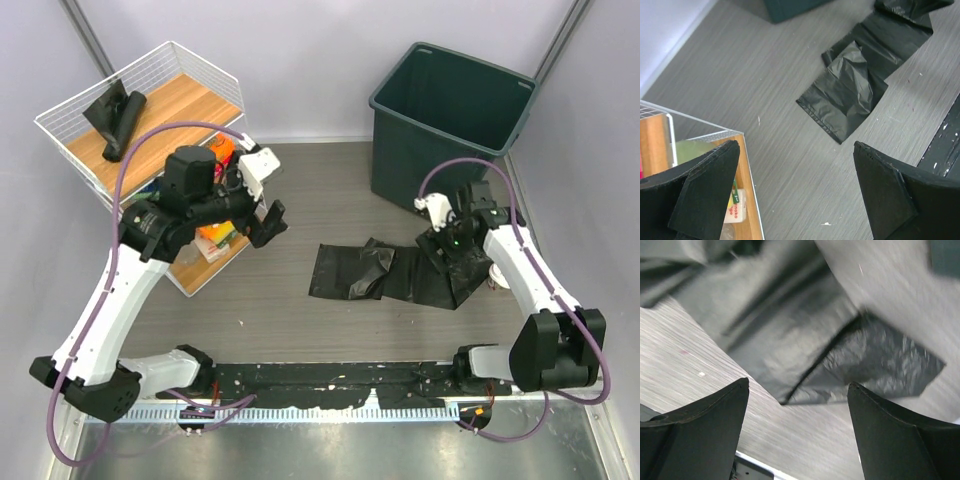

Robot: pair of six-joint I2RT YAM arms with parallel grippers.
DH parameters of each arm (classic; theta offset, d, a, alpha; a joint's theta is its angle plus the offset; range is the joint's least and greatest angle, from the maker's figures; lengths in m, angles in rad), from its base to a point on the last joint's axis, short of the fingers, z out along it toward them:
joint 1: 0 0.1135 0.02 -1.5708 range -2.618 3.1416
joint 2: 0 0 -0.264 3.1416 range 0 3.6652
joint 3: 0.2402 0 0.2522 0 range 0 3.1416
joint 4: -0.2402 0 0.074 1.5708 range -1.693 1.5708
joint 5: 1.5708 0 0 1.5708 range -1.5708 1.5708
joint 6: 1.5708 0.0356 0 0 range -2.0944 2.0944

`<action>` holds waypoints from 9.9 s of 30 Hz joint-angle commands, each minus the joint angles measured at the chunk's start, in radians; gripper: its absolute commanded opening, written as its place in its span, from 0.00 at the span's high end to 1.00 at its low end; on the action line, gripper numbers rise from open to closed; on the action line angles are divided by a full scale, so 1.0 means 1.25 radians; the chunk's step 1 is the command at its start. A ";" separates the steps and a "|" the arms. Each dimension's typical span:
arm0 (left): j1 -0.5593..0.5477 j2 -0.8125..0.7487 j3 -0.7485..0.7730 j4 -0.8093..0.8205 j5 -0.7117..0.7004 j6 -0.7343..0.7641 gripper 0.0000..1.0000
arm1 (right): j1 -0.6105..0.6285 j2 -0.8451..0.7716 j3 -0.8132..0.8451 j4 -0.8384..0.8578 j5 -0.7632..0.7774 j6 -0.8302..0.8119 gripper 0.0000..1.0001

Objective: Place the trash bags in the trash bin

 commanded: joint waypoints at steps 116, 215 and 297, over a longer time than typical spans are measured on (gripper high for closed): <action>-0.222 0.388 -0.044 0.274 0.405 0.003 1.00 | 0.044 0.096 0.332 -0.257 -0.556 -0.085 0.99; -0.096 0.157 -0.302 0.425 0.449 -0.130 1.00 | 0.330 0.306 0.672 -0.391 -0.516 -0.099 0.86; -0.041 0.174 -0.139 0.454 0.150 -0.436 1.00 | 0.331 0.233 0.631 -0.198 -0.263 0.056 0.99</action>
